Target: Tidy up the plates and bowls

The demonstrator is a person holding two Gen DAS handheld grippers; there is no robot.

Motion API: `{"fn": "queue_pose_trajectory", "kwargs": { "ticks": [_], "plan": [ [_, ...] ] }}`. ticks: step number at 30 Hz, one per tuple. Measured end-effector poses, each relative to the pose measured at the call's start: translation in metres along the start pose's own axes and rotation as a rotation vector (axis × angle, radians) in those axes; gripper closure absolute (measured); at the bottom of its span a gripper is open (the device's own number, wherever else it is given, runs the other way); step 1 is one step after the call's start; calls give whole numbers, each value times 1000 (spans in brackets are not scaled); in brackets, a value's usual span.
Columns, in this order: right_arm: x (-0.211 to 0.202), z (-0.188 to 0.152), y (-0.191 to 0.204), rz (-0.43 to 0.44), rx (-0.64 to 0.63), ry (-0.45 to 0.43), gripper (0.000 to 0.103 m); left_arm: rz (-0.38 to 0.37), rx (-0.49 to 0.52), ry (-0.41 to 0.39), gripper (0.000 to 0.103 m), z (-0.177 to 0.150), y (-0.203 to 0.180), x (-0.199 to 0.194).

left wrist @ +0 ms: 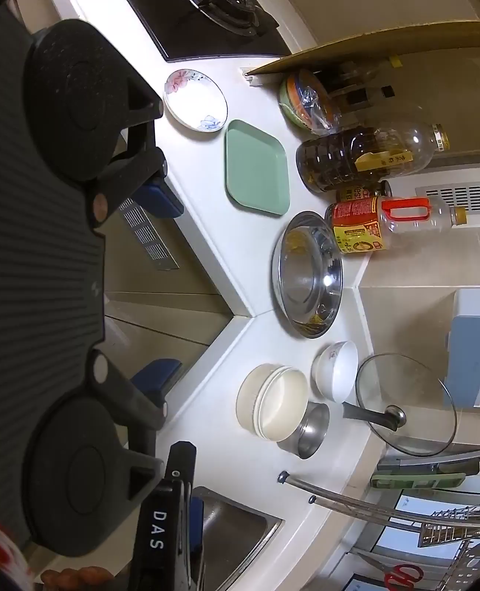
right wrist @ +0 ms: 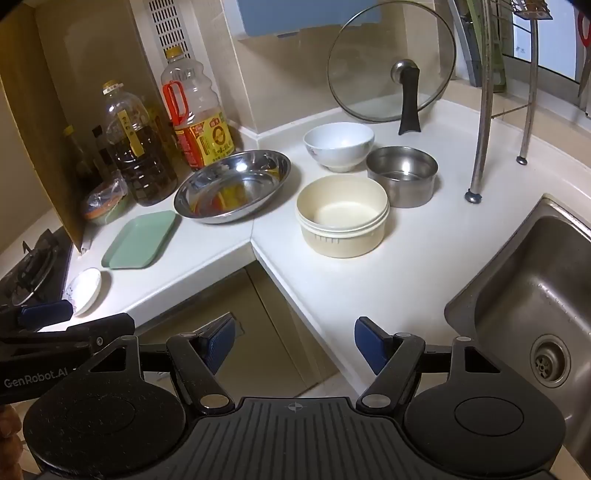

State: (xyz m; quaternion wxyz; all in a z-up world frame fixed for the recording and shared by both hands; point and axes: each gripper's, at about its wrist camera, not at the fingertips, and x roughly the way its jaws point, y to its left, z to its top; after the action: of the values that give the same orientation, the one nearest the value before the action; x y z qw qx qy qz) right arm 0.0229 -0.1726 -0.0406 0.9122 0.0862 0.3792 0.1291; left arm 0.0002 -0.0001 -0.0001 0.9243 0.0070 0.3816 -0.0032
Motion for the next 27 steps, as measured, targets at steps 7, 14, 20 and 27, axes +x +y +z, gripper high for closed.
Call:
{"fn": "queue_pose_trajectory", "kwargs": {
  "ticks": [7, 14, 20, 27],
  "plan": [
    [1, 0, 1, 4, 1, 2, 31, 1, -8, -4, 21, -5, 3, -3],
    [3, -1, 3, 3, 1, 1, 31, 9, -13, 1, 21, -7, 2, -8],
    [1, 1, 1, 7, 0, 3, 31, 4, -15, 10, 21, -3, 4, -3],
    [2, -2, 5, 7, -2, 4, 31, 12, -27, 7, 21, -3, 10, -4]
  ]
}}
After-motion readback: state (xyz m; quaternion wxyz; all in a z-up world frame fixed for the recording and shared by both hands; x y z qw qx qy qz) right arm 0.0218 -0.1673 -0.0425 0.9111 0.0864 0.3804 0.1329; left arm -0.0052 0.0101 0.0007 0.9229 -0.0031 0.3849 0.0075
